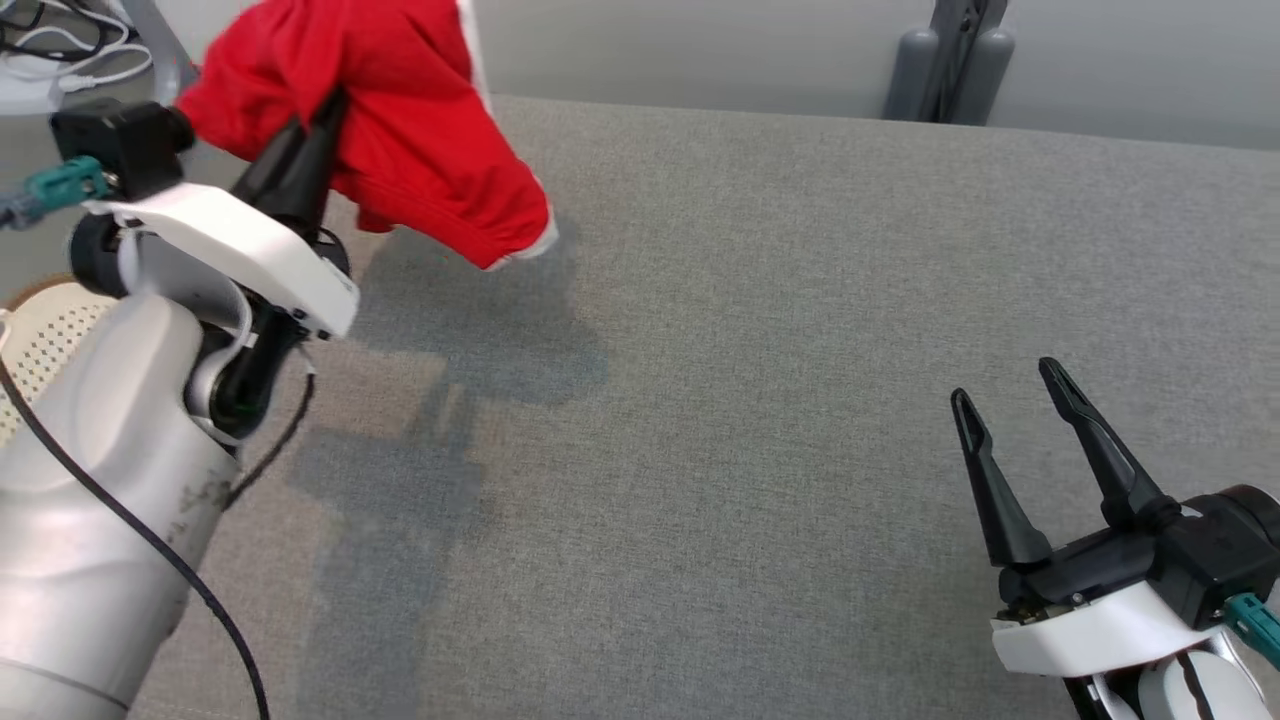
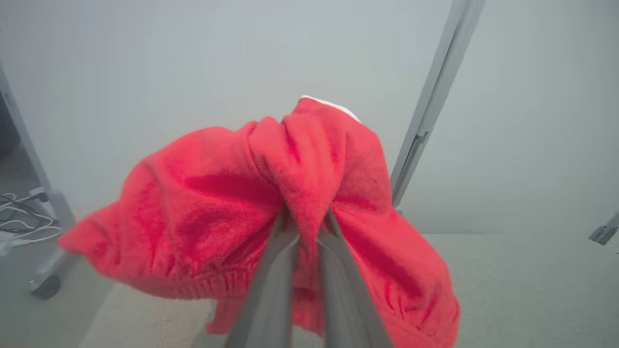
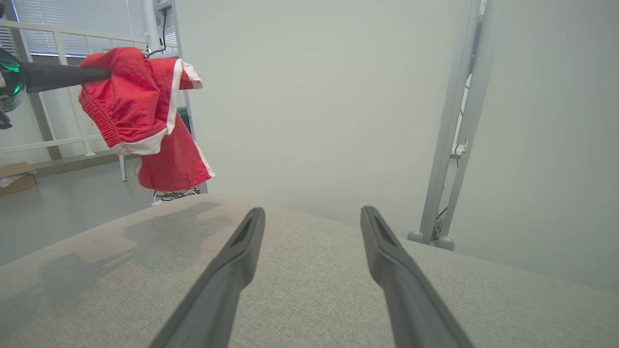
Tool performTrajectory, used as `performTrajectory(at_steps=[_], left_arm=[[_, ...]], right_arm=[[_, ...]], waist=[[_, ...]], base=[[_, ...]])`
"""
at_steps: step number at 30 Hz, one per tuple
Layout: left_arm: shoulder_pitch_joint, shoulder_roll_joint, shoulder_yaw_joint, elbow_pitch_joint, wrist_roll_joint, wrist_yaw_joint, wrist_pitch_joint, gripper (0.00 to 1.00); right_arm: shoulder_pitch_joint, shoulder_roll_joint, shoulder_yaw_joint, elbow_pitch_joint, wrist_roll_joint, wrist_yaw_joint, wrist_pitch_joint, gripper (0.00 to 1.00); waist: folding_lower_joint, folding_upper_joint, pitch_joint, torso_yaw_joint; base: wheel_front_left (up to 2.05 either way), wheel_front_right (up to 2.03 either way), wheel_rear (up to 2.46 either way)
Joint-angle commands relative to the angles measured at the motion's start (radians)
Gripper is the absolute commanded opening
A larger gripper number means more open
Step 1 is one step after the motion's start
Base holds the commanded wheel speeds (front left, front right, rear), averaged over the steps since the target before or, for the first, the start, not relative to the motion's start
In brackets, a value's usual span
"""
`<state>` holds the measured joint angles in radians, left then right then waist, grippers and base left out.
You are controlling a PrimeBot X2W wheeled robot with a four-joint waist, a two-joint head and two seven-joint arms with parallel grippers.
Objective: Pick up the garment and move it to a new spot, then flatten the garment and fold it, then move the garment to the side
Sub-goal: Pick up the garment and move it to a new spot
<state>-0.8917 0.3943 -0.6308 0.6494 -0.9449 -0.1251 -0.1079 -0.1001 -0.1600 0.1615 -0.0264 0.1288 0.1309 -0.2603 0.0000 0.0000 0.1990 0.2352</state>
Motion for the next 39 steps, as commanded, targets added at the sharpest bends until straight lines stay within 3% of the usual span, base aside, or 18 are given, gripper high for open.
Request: performTrajectory(at_steps=[1,8,14,17,22,30,39], left_arm=[[0.029,-0.012,0.002,-0.057,-0.011,0.011,-0.015,0.00],[0.107,-0.058,-0.074,-0.288,0.046,0.096,0.008,0.00],[0.149,-0.112,-0.146,-0.416,0.076,0.135,0.031,0.00],[0.157,-0.136,-0.183,-0.444,0.103,0.139,0.028,0.00],[0.144,-0.182,-0.219,-0.465,0.132,0.103,-0.027,0.00],[0.133,-0.222,-0.281,-0.424,0.151,0.043,-0.064,0.00],[0.082,-0.152,-0.395,-0.096,0.290,0.042,-0.021,0.00]], right_arm=[[0.009,0.002,-0.013,-0.008,0.004,0.000,-0.006,1.00],[0.002,0.009,-0.057,-0.020,0.006,0.000,-0.007,1.00],[-0.018,0.019,-0.105,-0.031,0.010,0.000,-0.006,1.00],[-0.021,0.026,-0.128,-0.036,0.007,0.000,-0.006,1.00],[-0.027,0.042,-0.165,-0.038,-0.006,0.000,-0.006,1.00],[-0.029,0.074,-0.216,-0.034,-0.028,0.000,-0.006,1.00],[-0.036,0.088,-0.200,-0.027,-0.034,0.000,-0.006,1.00]], waist=[[0.0000,0.0000,-0.022,-0.018],[0.0000,0.0000,-0.031,-0.077],[0.0000,0.0000,-0.009,-0.157],[0.0000,0.0000,0.003,-0.194],[0.0000,0.0000,0.015,-0.249],[0.0000,0.0000,0.014,-0.304],[0.0000,0.0000,0.033,-0.336]], base=[[0.00,0.00,0.00],[0.00,0.00,0.00],[0.00,0.00,0.00],[0.00,0.00,0.00],[0.00,0.00,0.00],[0.00,0.00,0.00],[0.00,0.00,0.00]])
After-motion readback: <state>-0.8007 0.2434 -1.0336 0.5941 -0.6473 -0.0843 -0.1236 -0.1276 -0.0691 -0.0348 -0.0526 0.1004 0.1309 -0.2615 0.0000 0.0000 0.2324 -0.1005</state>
